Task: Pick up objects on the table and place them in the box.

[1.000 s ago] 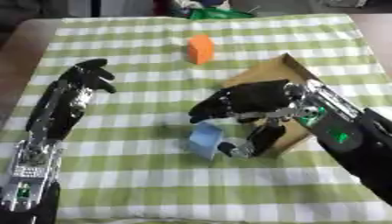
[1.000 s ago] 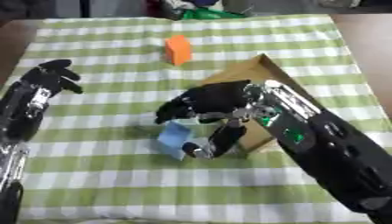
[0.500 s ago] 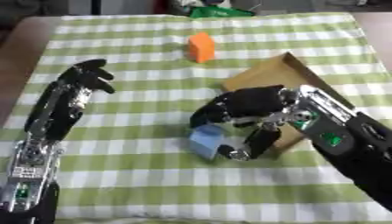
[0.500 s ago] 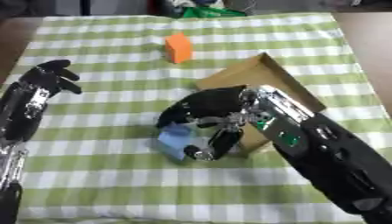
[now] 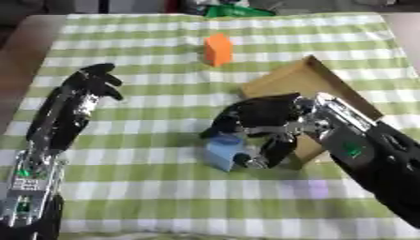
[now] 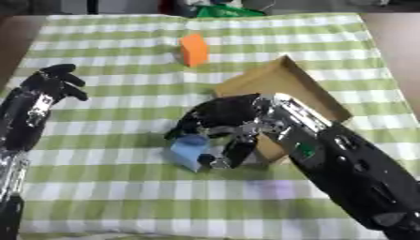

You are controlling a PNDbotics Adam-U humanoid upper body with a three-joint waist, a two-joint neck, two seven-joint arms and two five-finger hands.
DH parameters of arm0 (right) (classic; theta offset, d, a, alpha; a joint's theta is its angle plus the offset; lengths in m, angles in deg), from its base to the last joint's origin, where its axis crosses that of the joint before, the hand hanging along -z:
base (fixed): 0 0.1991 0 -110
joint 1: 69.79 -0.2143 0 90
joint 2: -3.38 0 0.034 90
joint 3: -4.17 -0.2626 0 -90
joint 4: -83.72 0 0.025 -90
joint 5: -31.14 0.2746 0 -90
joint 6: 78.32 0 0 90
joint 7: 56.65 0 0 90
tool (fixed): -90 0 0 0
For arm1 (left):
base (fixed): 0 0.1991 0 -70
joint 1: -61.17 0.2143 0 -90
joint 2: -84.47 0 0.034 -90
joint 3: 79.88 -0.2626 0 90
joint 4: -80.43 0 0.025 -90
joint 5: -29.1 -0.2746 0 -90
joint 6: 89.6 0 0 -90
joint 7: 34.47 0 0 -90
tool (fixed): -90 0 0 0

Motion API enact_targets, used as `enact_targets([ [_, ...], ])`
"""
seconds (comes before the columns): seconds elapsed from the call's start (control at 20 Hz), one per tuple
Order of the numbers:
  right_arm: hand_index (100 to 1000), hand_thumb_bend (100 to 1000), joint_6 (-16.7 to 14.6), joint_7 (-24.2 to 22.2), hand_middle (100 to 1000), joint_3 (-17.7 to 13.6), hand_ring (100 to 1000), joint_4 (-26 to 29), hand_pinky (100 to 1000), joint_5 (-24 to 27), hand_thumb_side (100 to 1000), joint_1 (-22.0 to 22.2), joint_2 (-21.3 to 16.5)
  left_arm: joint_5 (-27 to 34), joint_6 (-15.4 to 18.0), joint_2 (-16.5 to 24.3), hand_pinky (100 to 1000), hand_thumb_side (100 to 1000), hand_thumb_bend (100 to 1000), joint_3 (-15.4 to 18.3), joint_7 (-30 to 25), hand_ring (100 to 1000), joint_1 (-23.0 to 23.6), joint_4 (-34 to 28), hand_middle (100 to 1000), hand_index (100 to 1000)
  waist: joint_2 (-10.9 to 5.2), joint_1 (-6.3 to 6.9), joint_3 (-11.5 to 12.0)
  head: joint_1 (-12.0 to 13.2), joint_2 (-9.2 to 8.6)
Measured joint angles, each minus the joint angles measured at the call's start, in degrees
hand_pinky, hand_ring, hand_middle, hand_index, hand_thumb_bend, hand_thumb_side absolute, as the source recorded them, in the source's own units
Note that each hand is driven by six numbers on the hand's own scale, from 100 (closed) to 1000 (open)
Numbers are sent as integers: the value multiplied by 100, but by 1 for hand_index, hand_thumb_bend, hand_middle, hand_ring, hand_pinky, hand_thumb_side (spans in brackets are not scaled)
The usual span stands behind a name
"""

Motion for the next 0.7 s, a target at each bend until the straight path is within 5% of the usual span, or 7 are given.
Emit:
enact_targets([
  [0.25, 971, 100, -73, 73, 447, -6, 775, 5, 853, 159, 150, 28, -2, 0, 1, 0, 699, 728, 146, 0, -2, 559, -11, -10, 614, 841, 9, -4, 2, -1, 1],
  [0.7, 965, 100, -120, 120, 426, -131, 766, 424, 849, 613, 132, 54, -195, -25, -12, 0, 700, 730, 144, 0, -33, 558, -10, -24, 615, 841, 0, -37, -36, 3, 2],
])
